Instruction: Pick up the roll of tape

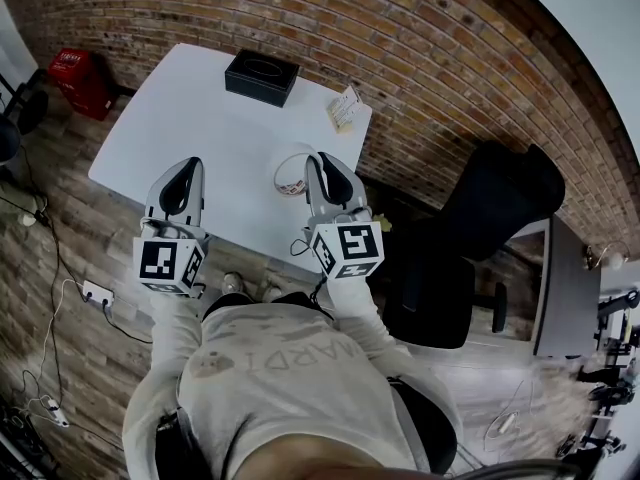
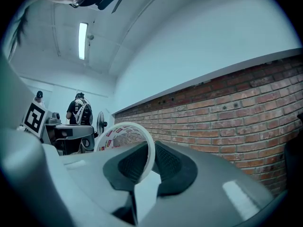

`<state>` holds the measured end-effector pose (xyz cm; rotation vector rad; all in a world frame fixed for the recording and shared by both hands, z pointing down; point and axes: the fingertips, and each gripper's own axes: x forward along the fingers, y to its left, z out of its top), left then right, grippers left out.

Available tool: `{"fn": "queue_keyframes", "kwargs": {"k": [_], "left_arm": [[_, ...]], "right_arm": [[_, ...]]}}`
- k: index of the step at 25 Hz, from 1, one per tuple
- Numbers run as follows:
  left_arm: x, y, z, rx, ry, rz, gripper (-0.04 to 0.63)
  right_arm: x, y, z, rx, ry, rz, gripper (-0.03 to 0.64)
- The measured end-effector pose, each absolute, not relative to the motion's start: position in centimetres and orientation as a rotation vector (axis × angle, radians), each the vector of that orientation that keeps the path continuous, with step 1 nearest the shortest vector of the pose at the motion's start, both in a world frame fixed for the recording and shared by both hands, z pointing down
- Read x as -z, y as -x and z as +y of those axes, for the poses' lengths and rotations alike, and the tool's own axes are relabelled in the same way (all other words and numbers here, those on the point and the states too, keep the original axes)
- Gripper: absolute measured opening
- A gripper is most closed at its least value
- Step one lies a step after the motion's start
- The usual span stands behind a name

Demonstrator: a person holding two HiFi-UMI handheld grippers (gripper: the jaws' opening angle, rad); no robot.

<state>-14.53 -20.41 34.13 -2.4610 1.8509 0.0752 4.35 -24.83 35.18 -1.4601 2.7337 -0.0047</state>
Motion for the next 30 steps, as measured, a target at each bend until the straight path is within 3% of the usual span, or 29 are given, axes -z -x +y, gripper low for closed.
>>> {"fn": "queue_keyframes", "kwargs": {"k": [30], "left_arm": [[-34.38,14.60,-20.10,-0.063,2.453,1.860,0.006]], "right_arm": [[-35.26,-4.19,-25.00,0.030,1.442,2.708,0.058]]}}
